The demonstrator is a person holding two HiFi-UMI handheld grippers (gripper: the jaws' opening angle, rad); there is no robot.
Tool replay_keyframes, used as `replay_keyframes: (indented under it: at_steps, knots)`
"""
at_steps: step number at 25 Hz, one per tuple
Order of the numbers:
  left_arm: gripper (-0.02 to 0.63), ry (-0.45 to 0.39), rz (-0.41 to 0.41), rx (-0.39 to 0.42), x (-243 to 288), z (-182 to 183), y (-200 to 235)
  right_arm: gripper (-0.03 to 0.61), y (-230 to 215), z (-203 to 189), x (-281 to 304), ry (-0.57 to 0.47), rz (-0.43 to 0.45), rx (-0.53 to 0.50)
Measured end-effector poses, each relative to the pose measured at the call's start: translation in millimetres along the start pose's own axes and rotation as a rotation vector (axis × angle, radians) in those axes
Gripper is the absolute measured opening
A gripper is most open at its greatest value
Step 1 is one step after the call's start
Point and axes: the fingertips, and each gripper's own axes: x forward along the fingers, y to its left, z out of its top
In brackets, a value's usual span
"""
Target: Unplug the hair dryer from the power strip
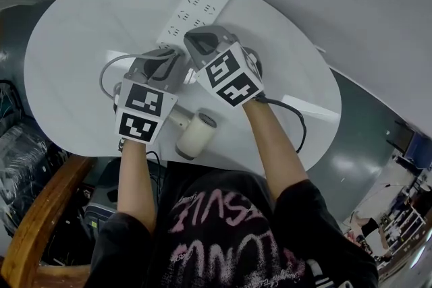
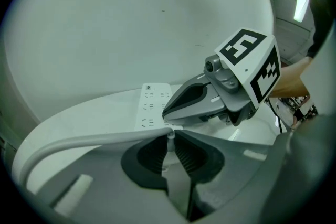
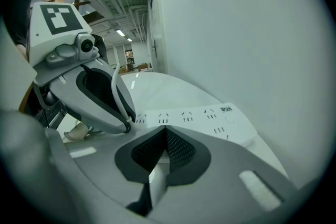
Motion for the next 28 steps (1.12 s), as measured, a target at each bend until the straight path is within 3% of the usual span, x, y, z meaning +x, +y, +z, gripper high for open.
replay_keyframes:
  at_steps: [5, 9, 15, 19, 20, 23, 24, 28]
  knots:
    - [0.046, 0.03, 0.013, 0.09, 0.7, 0.4, -6.7, 0.018, 0.0, -0.3, -0.9, -0.001, 0.0, -0.003]
    - [0.048, -0.016, -0.024, -0.051, 0.1, -0.1, 1.5, 0.02, -0.3, 0.3, -0.5, -0.01, 0.004, 0.009]
    - [0.048, -0.017, -0.021, -0.031, 0.5, 0.1, 0.7, 0.02, -0.5, -2.7, -0.1, -0.008, 0.019, 0.036]
    - [0.046, 0.022, 0.013, 0.091, 1.1, -1.2, -5.0, 0.02, -0.6, -1.6, 0.5, -0.015, 0.029, 0.07]
    - [0.046, 0.018, 0.009, 0.08, 1.5, -1.1, -5.1, 0.018, -0.9, -1.6, 0.3, -0.013, 0.029, 0.073]
    - [0.046, -0.022, -0.022, -0.053, 0.0, -1.3, 1.0, 0.017, 0.1, -1.9, 0.2, -0.013, 0.03, 0.064]
    - [0.046, -0.021, -0.021, -0.05, -0.4, -0.6, 1.9, 0.015, -0.1, -1.6, 0.2, -0.012, 0.03, 0.06]
    - [0.045, 0.036, 0.008, 0.101, 0.8, 1.3, -4.4, 0.017, -0.5, -1.0, 1.0, -0.006, 0.029, 0.057]
